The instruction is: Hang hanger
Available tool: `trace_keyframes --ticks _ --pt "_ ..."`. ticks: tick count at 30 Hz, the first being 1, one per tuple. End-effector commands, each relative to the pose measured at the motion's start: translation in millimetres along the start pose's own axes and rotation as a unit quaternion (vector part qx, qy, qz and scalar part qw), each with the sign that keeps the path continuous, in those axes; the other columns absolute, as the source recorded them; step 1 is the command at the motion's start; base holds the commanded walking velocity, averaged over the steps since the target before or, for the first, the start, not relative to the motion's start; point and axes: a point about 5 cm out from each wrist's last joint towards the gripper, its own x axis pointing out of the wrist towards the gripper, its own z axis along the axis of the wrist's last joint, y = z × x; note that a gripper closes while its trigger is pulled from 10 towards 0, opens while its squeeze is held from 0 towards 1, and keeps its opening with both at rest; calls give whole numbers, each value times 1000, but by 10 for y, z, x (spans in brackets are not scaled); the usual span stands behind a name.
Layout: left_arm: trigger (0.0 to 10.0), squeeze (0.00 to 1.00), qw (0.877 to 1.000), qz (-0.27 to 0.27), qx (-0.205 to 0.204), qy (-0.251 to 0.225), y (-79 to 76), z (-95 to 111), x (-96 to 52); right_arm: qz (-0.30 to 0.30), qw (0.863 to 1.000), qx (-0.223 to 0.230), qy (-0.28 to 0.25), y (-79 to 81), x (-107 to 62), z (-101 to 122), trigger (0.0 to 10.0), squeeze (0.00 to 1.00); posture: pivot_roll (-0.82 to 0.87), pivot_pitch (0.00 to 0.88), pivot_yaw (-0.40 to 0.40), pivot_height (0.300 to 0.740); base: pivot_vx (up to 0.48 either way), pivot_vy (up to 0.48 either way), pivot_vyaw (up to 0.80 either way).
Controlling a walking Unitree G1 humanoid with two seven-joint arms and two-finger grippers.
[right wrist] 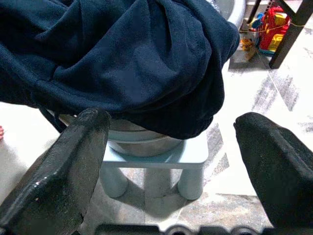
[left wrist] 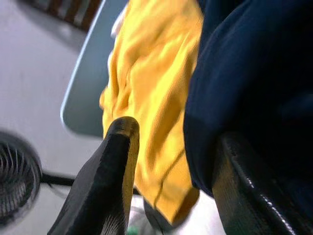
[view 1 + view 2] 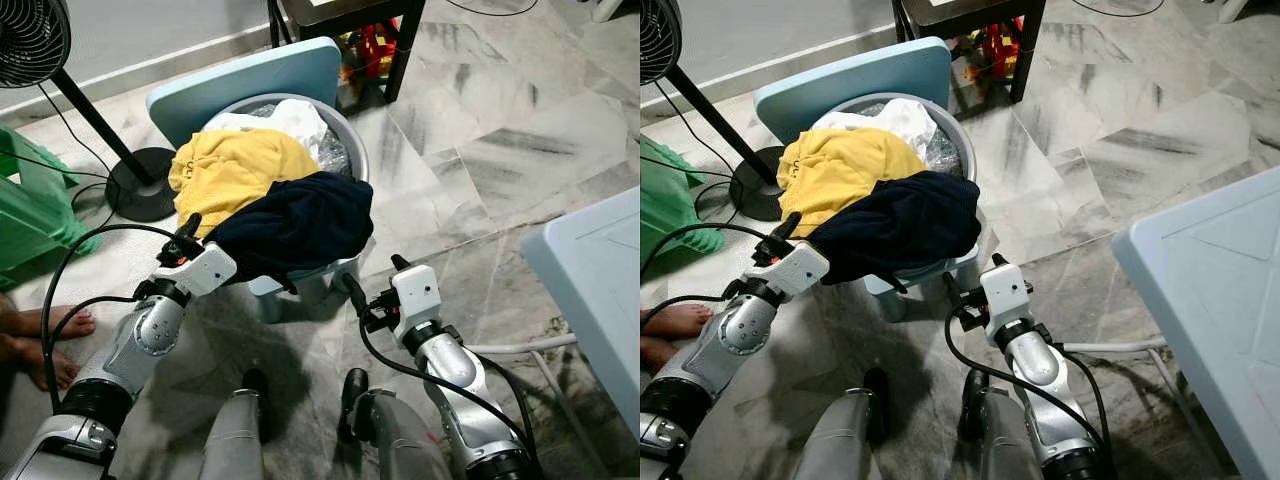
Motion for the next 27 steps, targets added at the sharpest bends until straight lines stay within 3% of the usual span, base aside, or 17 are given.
trace_keyframes --ticks 1,5,9,10,11,27 --pt "10000 0 999 -25 17 -8 -74 -22 -81 -5 1000 6 21 5 -65 -118 10000 0 84 351 12 740 0 0 0" --pt "10000 0 992 -81 72 -66 -116 44 -156 -4 1000 6 20 2 -53 -114 10000 0 87 350 10 740 0 0 0" --pt "10000 0 985 -136 71 -77 -179 10 -236 -3 1000 5 21 -1 -48 -112 10000 0 87 349 13 740 0 0 0" --pt "3216 0 984 -141 71 -77 -185 4 -243 -3 1000 5 20 -1 -48 -112 10000 0 87 349 13 740 0 0 0" --pt "0 0 985 -145 66 -61 -180 -66 -266 -4 1000 5 21 -7 -49 -114 10000 0 84 348 14 740 0 0 0" --pt "0 0 992 -115 45 1 -147 -243 -215 -4 1000 0 21 -49 -36 -103 10000 0 78 336 -1 740 0 0 0"
